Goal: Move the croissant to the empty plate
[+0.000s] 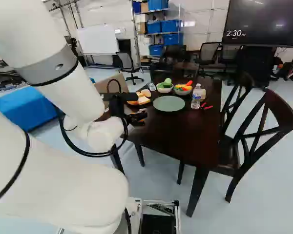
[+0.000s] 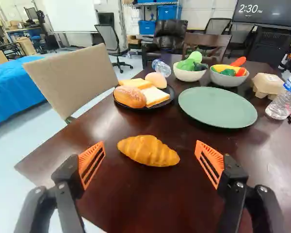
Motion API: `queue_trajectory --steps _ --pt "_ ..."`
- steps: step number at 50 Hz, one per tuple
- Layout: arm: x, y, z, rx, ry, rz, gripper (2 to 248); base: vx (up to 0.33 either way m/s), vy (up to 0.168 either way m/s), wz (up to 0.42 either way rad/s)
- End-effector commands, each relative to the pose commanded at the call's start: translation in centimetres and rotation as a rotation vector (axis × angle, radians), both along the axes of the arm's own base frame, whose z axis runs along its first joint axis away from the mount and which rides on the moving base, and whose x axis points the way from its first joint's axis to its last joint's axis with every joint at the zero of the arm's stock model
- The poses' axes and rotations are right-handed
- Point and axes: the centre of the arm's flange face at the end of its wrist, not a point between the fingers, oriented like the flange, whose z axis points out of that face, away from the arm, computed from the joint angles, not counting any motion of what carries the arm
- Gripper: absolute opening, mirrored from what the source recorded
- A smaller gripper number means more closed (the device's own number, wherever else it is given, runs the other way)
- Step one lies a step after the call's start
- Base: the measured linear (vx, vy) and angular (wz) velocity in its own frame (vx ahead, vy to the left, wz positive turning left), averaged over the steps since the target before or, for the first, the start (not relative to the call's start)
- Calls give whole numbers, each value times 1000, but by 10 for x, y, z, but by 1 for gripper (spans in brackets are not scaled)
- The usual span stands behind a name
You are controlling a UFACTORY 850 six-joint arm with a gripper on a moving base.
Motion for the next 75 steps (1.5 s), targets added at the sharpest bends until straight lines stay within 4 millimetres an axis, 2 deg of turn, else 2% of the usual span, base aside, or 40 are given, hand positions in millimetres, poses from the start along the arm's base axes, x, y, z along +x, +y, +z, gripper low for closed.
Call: queue_trajectory --steps 40,61,75 --pt "0 0 0 0 0 0 247 22 7 -2" --pt "39 0 27 0 -55 0 247 0 0 0" --pt "64 0 35 0 3 0 247 0 0 0"
